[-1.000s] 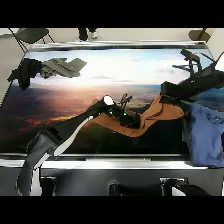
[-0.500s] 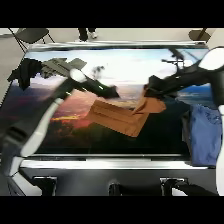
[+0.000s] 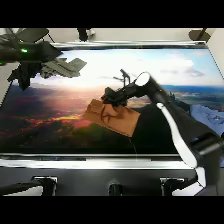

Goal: Fold the shirts.

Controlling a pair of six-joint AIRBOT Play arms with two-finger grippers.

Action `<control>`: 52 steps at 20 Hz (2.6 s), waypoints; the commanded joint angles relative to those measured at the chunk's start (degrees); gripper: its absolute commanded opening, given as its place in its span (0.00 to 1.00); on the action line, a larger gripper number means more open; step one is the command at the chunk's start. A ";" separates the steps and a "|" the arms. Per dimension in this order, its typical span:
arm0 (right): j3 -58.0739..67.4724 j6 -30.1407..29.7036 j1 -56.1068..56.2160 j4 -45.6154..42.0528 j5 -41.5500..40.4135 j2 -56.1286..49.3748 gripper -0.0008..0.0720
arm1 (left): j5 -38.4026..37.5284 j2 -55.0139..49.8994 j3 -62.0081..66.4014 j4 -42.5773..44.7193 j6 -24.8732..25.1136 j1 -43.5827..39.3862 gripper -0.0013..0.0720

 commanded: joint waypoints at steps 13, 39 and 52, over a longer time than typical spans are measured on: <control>-10.38 4.33 -16.96 -31.52 22.47 9.79 0.94 | -5.97 3.78 0.00 8.37 3.43 1.22 0.06; -4.66 -1.55 -46.93 -21.00 16.02 24.90 0.08 | -7.58 3.69 0.00 7.43 2.80 1.16 0.06; 1.51 7.19 -70.03 -23.89 19.43 29.94 0.08 | -7.61 3.69 0.00 7.43 3.93 1.16 0.06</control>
